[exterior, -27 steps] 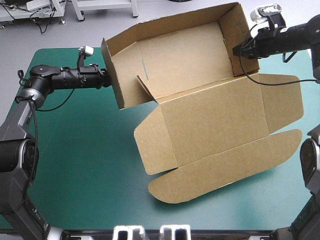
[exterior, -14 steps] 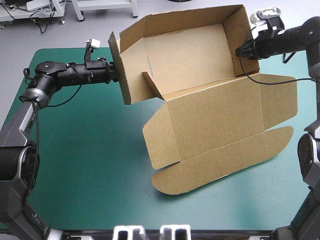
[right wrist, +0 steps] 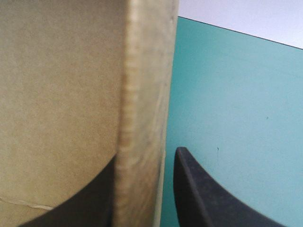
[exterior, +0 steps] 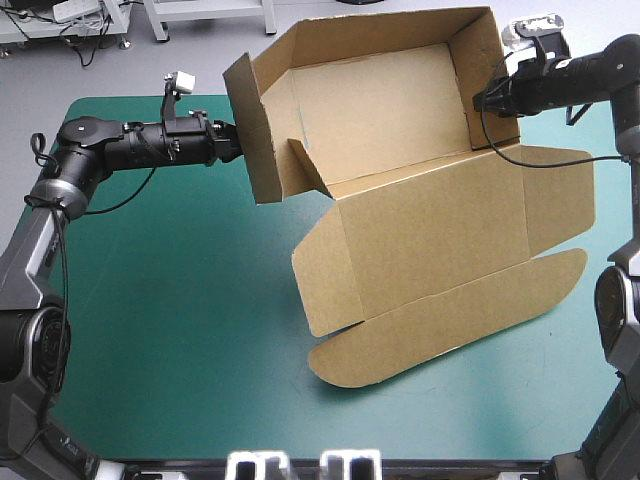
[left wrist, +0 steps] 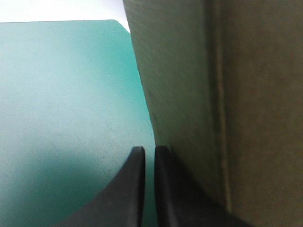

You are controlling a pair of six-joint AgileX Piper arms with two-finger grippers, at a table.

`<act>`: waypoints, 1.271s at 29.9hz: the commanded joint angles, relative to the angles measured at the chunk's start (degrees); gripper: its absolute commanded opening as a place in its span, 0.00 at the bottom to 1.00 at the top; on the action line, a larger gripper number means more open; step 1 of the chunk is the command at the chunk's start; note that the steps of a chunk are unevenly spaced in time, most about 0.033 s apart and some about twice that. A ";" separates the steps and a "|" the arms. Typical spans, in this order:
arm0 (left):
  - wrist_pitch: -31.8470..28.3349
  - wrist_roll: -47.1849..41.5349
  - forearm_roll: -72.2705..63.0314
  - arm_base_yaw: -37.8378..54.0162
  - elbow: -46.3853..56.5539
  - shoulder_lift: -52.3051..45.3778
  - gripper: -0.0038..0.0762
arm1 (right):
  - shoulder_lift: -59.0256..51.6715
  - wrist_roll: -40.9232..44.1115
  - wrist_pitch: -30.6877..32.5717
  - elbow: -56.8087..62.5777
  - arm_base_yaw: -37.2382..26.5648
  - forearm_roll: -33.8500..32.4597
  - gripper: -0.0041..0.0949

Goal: Fold the box

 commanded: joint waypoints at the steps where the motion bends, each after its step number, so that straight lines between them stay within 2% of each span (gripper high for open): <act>1: 6.04 -0.82 -4.65 -0.42 -2.02 -4.12 0.12 | -3.14 0.18 -3.42 -1.77 -0.02 2.39 0.02; 26: 5.85 -0.91 -5.44 -0.67 -2.02 -10.88 0.12 | -3.14 0.05 -4.11 -1.77 1.26 3.01 0.02; 32: 5.85 -0.91 -5.49 -1.05 -2.02 -11.01 0.12 | -3.14 1.75 -6.63 -1.77 4.80 -1.45 0.02; 38: 5.71 -2.32 -0.22 -1.05 -2.02 -11.01 0.12 | -3.14 -1.17 -6.75 -1.77 5.75 5.51 0.02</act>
